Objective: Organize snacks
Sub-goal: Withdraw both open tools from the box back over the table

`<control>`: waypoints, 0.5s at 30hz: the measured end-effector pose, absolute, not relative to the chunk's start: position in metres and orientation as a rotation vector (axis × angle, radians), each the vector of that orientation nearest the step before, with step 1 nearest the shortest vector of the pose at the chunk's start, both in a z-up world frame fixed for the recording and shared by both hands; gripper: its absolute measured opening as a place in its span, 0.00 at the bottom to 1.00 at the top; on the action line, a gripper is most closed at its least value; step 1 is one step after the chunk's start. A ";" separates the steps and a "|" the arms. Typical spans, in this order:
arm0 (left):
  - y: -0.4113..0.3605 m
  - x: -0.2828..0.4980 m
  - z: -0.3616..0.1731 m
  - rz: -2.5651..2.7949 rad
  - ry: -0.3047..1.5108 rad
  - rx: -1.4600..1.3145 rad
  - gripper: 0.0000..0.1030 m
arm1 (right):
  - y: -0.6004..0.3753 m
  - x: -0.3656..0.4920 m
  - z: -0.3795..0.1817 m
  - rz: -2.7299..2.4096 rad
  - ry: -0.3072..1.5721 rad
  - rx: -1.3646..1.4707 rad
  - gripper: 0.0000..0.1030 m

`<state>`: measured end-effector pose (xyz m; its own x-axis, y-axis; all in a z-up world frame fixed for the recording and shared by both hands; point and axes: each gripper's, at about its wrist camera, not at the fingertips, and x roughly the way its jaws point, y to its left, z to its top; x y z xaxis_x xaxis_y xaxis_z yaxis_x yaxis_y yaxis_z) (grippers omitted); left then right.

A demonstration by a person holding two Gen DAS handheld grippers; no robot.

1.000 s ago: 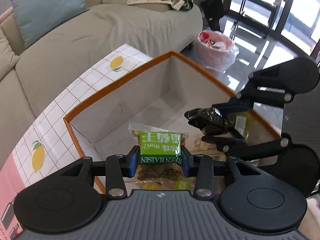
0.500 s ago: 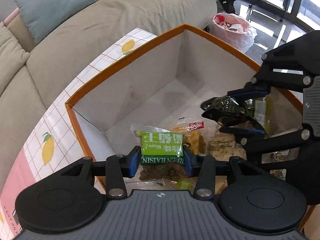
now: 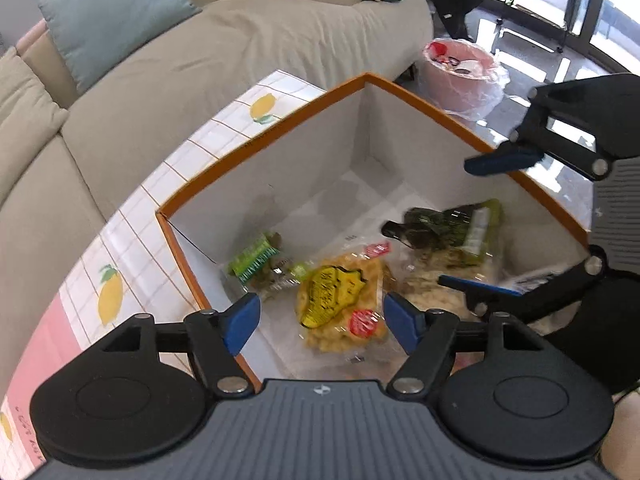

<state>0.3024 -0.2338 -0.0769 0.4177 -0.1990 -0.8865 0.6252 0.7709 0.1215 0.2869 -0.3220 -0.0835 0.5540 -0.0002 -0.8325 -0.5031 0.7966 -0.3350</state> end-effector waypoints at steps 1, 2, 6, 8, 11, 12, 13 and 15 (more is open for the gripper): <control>-0.232 0.301 -0.075 -0.547 1.026 0.470 0.80 | -0.322 0.286 -0.081 0.316 0.948 -0.595 0.67; -0.229 0.298 -0.072 -0.549 1.035 0.456 0.80 | -0.321 0.284 -0.078 0.310 0.950 -0.595 0.67; -0.212 0.287 -0.058 -0.555 1.037 0.382 0.80 | -0.319 0.275 -0.066 0.285 0.951 -0.571 0.67; -0.201 0.278 -0.051 -0.578 1.031 0.349 0.79 | -0.319 0.269 -0.058 0.279 0.943 -0.529 0.67; -0.184 0.266 -0.041 -0.584 1.010 0.302 0.78 | -0.316 0.256 -0.045 0.261 0.918 -0.453 0.67; -0.177 0.262 -0.037 -0.582 1.002 0.286 0.76 | -0.315 0.252 -0.042 0.253 0.908 -0.431 0.67; -0.168 0.257 -0.032 -0.579 0.989 0.264 0.76 | -0.313 0.247 -0.038 0.250 0.898 -0.407 0.67; -0.153 0.247 -0.023 -0.561 0.969 0.223 0.75 | -0.307 0.236 -0.032 0.257 0.873 -0.376 0.67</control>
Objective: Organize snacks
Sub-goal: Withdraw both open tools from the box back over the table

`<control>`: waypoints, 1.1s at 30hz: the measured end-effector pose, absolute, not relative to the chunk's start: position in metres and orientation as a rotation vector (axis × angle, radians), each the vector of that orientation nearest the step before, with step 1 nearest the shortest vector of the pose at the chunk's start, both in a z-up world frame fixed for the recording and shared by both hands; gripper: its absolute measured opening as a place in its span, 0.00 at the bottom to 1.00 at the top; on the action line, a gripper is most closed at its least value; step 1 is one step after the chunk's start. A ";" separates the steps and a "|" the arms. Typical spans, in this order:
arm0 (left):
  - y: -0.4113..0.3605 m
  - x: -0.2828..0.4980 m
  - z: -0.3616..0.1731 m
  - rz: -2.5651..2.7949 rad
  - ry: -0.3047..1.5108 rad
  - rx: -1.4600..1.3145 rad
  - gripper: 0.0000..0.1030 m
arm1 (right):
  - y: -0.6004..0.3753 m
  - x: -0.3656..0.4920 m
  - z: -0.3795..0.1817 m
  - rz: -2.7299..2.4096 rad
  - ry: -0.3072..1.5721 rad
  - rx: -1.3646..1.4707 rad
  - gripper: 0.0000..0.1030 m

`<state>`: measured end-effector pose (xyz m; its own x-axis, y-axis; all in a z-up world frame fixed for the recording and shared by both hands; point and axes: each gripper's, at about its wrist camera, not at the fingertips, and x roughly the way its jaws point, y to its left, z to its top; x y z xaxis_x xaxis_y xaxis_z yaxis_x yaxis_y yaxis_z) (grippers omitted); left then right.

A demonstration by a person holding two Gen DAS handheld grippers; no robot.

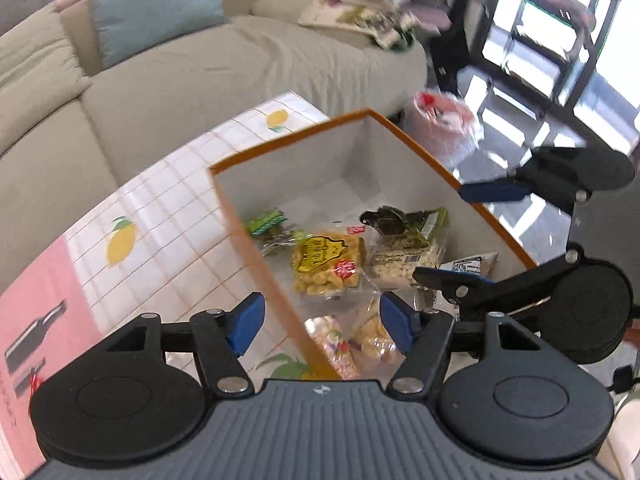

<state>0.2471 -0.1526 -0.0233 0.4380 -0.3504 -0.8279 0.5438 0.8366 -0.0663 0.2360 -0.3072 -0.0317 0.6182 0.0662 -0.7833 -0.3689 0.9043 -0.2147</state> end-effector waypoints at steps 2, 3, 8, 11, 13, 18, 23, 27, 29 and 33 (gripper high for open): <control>-0.133 0.235 -0.014 -0.546 0.945 0.177 0.74 | -0.300 0.224 -0.025 0.260 0.837 -0.358 0.67; -0.126 0.230 -0.010 -0.535 0.937 0.160 0.74 | -0.296 0.219 -0.022 0.264 0.823 -0.348 0.67; -0.081 0.195 0.004 -0.448 0.866 0.100 0.69 | -0.275 0.191 -0.011 0.246 0.740 -0.283 0.67; -0.060 0.176 0.007 -0.394 0.837 0.080 0.69 | -0.263 0.173 -0.008 0.229 0.697 -0.229 0.67; -0.044 0.163 0.007 -0.350 0.834 0.057 0.69 | -0.255 0.162 -0.008 0.228 0.684 -0.182 0.67; -0.008 0.134 0.002 -0.268 0.826 -0.027 0.69 | -0.227 0.137 -0.014 0.246 0.675 -0.081 0.67; 0.019 0.105 -0.010 -0.188 0.814 -0.050 0.69 | -0.195 0.114 -0.022 0.243 0.658 -0.060 0.67; 0.036 0.087 -0.023 -0.158 0.837 -0.095 0.69 | -0.179 0.097 -0.032 0.233 0.659 -0.034 0.68; 0.043 0.081 -0.030 -0.142 0.830 -0.111 0.69 | -0.171 0.092 -0.038 0.251 0.672 -0.042 0.68; 0.059 0.076 -0.045 -0.152 0.843 -0.175 0.73 | -0.156 0.081 -0.051 0.257 0.692 -0.081 0.68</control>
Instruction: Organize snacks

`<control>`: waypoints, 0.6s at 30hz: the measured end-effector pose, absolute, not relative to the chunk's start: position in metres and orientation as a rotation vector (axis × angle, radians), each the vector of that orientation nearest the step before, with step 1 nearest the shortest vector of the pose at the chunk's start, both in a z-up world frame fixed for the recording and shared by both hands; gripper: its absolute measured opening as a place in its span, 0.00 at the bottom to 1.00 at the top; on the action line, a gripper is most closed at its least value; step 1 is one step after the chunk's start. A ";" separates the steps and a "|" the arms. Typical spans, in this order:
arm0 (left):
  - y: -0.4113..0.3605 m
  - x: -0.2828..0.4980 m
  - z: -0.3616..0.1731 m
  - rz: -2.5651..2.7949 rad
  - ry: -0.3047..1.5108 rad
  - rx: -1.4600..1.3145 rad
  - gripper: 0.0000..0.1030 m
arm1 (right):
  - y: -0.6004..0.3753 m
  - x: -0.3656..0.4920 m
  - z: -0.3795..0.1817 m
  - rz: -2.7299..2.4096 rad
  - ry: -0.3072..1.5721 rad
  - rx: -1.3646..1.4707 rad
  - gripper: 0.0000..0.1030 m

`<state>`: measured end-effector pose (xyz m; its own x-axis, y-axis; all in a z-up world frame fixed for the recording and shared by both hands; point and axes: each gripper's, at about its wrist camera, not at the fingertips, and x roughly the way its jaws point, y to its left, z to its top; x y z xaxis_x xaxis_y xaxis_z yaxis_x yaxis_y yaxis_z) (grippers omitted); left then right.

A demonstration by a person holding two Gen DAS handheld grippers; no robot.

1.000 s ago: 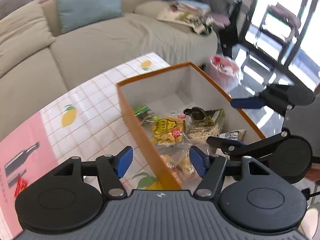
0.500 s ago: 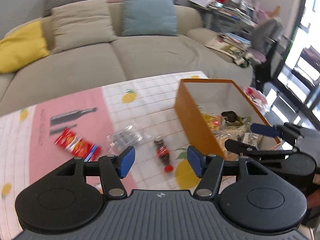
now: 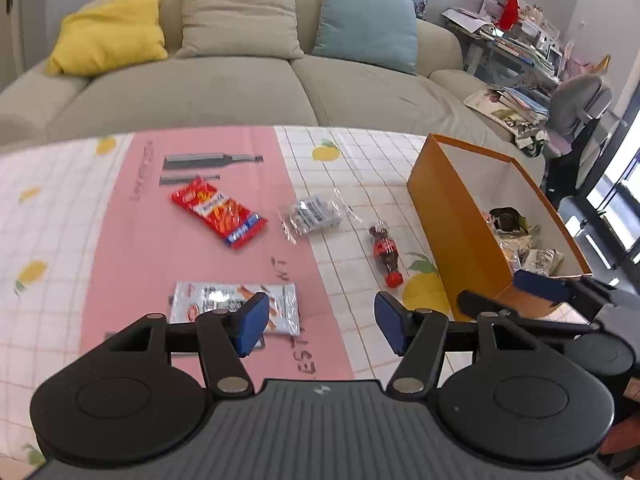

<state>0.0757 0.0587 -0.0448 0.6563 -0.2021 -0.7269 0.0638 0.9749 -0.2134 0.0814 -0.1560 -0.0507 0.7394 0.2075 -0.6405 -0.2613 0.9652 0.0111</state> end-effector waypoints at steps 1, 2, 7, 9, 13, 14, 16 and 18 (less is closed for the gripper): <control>0.062 0.075 -0.048 -0.152 0.852 -0.182 0.76 | -0.152 0.079 -0.054 0.266 0.700 -0.089 0.68; 0.065 0.074 -0.051 -0.151 0.859 -0.186 0.81 | -0.149 0.077 -0.057 0.278 0.706 -0.096 0.68; 0.077 0.076 -0.065 -0.115 0.887 -0.205 0.82 | -0.134 0.076 -0.068 0.318 0.735 -0.127 0.72; 0.081 0.077 -0.070 -0.106 0.891 -0.213 0.83 | -0.127 0.078 -0.072 0.323 0.744 -0.142 0.72; 0.089 0.082 -0.078 -0.102 0.896 -0.226 0.83 | -0.117 0.084 -0.076 0.334 0.738 -0.186 0.73; 0.091 0.084 -0.080 -0.103 0.901 -0.230 0.83 | -0.114 0.086 -0.078 0.338 0.742 -0.196 0.73; 0.092 0.087 -0.085 -0.105 0.911 -0.235 0.83 | -0.112 0.092 -0.081 0.356 0.758 -0.185 0.73; 0.094 0.091 -0.090 -0.092 0.923 -0.243 0.83 | -0.110 0.098 -0.086 0.372 0.783 -0.160 0.73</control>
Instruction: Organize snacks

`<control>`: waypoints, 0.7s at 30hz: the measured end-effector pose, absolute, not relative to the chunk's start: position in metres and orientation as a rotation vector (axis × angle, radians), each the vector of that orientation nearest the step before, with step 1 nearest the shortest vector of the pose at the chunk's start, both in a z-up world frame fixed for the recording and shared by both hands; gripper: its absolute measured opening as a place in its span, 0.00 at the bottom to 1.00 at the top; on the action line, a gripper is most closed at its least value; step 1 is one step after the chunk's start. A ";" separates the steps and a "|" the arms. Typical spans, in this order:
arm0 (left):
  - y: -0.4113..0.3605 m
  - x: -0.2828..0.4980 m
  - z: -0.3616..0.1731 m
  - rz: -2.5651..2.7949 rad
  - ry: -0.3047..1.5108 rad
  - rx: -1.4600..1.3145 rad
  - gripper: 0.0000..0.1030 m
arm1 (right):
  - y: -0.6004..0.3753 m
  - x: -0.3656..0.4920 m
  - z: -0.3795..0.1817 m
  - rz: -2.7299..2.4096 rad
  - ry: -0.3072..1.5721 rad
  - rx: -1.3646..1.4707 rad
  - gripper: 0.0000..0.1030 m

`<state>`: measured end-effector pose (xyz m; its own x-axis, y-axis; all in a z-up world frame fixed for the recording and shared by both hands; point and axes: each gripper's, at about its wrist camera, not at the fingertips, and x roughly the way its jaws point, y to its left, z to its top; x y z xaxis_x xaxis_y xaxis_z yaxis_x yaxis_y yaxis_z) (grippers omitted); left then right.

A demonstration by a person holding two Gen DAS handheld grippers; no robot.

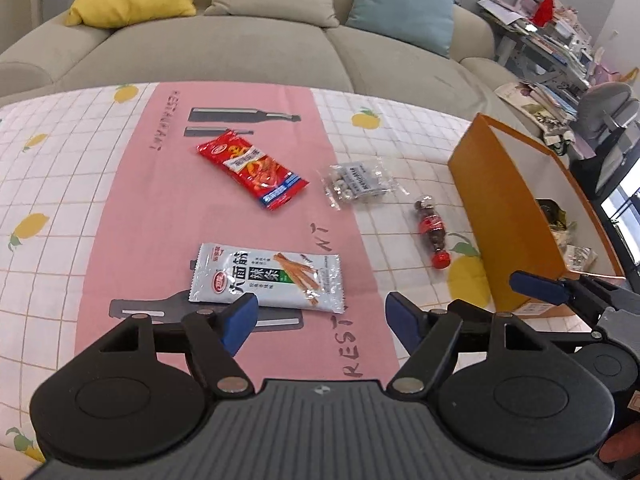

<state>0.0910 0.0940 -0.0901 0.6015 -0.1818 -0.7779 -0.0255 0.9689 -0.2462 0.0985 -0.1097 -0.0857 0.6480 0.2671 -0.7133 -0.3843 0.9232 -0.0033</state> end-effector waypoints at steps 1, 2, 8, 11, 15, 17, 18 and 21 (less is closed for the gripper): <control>0.095 0.093 -0.093 -0.081 0.930 -0.246 0.83 | -0.108 0.101 -0.088 0.372 0.793 -0.155 0.73; 0.096 0.095 -0.096 -0.074 0.935 -0.247 0.83 | -0.107 0.104 -0.091 0.373 0.801 -0.154 0.72; 0.096 0.111 -0.108 -0.072 0.966 -0.249 0.83 | -0.102 0.122 -0.108 0.355 0.830 -0.186 0.72; 0.091 0.122 -0.109 -0.094 0.960 -0.237 0.81 | -0.103 0.137 -0.115 0.317 0.839 -0.202 0.65; 0.080 0.145 -0.109 -0.164 0.947 -0.168 0.79 | -0.106 0.161 -0.120 0.273 0.844 -0.204 0.59; 0.073 0.159 -0.109 -0.207 0.930 -0.122 0.79 | -0.108 0.174 -0.122 0.248 0.845 -0.202 0.58; 0.071 0.164 -0.109 -0.224 0.922 -0.109 0.79 | -0.109 0.181 -0.124 0.234 0.847 -0.201 0.58; 0.062 0.185 -0.113 -0.289 0.904 -0.062 0.79 | -0.111 0.200 -0.130 0.210 0.866 -0.185 0.54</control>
